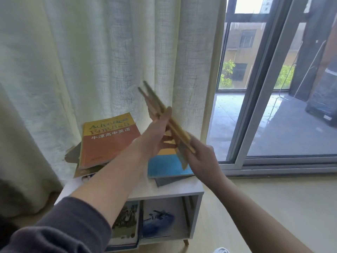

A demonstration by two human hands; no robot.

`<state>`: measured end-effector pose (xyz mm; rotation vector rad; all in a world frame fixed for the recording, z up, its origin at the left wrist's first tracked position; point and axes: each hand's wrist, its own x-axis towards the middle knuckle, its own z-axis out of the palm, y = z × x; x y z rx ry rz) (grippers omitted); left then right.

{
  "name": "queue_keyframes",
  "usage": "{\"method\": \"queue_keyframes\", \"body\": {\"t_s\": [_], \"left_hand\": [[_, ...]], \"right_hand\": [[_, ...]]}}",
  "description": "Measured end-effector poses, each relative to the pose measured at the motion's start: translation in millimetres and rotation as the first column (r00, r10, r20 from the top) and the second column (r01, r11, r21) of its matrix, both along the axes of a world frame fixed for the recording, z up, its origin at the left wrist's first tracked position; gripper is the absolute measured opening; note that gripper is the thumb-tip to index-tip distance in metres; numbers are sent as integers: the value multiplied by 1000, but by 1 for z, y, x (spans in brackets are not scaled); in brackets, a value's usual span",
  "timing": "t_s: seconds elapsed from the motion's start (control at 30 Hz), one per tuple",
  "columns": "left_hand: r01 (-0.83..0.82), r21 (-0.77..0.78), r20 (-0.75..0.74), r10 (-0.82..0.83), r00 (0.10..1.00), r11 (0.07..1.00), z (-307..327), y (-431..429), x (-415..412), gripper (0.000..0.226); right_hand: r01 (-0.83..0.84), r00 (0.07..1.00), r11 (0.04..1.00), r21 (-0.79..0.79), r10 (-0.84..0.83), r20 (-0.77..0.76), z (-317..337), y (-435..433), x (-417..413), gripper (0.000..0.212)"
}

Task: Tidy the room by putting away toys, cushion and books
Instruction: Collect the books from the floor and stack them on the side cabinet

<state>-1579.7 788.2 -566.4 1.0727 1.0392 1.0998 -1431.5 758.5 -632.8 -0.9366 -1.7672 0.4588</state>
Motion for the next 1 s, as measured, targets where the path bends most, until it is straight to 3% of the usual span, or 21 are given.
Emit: {"method": "queue_keyframes", "body": {"t_s": [0.07, 0.13, 0.2, 0.23, 0.27, 0.33, 0.37, 0.43, 0.47, 0.5, 0.57, 0.67, 0.73, 0.8, 0.9, 1.0], "left_hand": [[-130, 5, 20, 130, 991, 991, 7, -4, -6, 37], [-219, -14, 79, 219, 972, 976, 7, -7, -15, 29], [-276, -45, 144, 279, 949, 960, 6, -10, -32, 23], [-288, -55, 168, 294, 941, 956, 8, -12, -41, 23], [-292, -49, 200, 295, 934, 955, 12, -14, -50, 24], [-268, -26, 261, 266, 928, 963, 20, -18, -67, 28], [-256, -8, 274, 248, 929, 967, 23, -20, -78, 29], [-279, 24, 219, 267, 938, 960, 27, -20, -94, 28], [-335, 50, 142, 325, 935, 941, 28, -16, -104, 27], [-414, 83, 50, 412, 910, 906, 28, -10, -120, 27], [-498, 150, -160, 518, 840, 854, 21, 1, -145, 28], [-521, 239, -447, 569, 690, 819, 2, 14, -183, 31], [-476, 270, -667, 519, 534, 837, -15, 23, -203, 30], [-355, 233, -876, 354, 328, 905, -34, 31, -213, 27], [-306, 187, -970, 225, 94, 933, -57, 40, -216, 38], [-320, 153, -988, 150, -32, 935, -64, 44, -216, 43]], "right_hand": [[-84, 986, 990, 118, 65, 156, 1, -3, 0, 49], [-157, 954, 980, 127, 117, 275, 5, 0, 1, 53], [-254, 893, 967, -17, 241, 379, 17, 4, 2, 61], [-292, 878, 945, -149, 326, 350, 22, 6, 3, 63], [-322, 887, 906, -275, 390, 249, 27, 10, 3, 58], [-317, 933, 819, -478, 361, 0, 31, 21, 0, 45], [-356, 930, 715, -602, 334, -154, 32, 30, -7, 48], [-586, 805, 425, -690, 208, -556, 30, 46, -22, 56], [-658, 731, 363, -660, 99, -675, 31, 51, -32, 52], [-672, 704, 364, -645, 43, -709, 36, 57, -48, 41], [-591, 769, 452, -668, 65, -636, 45, 63, -71, 22], [-432, 886, 545, -718, 109, -451, 41, 77, -111, 17], [-276, 954, 608, -745, 78, -290, 33, 84, -135, 18], [-82, 996, 687, -722, 43, -72, 24, 93, -149, 12], [107, 987, 754, -648, -1, 161, 20, 101, -155, 19], [181, 952, 774, -607, 16, 304, 16, 103, -151, 34]]}}
